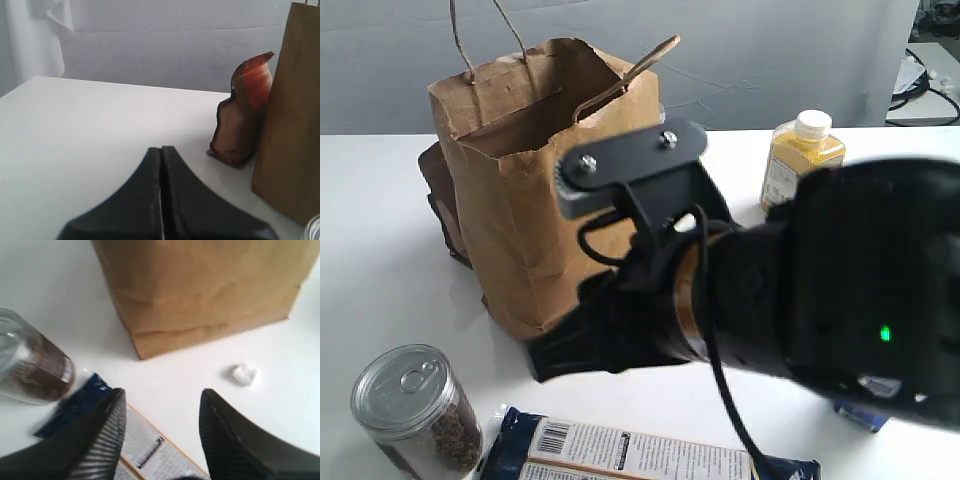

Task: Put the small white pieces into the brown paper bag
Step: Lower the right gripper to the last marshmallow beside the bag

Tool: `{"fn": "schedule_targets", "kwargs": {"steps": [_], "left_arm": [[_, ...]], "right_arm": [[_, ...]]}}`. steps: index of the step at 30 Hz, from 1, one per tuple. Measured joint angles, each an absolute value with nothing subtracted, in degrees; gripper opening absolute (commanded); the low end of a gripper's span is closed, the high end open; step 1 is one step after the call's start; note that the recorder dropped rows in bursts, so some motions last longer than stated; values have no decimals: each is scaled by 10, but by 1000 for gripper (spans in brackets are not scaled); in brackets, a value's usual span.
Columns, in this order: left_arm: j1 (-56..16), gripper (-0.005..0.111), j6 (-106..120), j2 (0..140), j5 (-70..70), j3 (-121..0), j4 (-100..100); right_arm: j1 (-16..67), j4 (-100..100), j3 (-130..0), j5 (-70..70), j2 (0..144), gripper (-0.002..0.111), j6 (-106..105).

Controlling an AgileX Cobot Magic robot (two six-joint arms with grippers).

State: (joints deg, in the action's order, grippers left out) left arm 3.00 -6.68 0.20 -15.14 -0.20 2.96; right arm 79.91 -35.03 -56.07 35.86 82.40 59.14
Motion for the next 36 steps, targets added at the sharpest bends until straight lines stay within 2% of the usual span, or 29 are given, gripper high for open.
{"fn": "schedule_targets", "kwargs": {"steps": [3,7,13,29,36], "left_arm": [[30,0,-67,2,-151,-2,30],[30,0,-67,2,-151,-2,30],[30,0,-67,2,-151,-2,30],[30,0,-67,2,-151,-2,30],[30,0,-67,2,-151,-2,30]], "right_arm": [[786,-379,-502,378,822,45,643],[724,-380,-491,376,829,45,638],[659,-379,-491,304,886,59,603],[560,-379,-491,114,1037,59,587],[557,-380,-498,53,1060,59,585]]}}
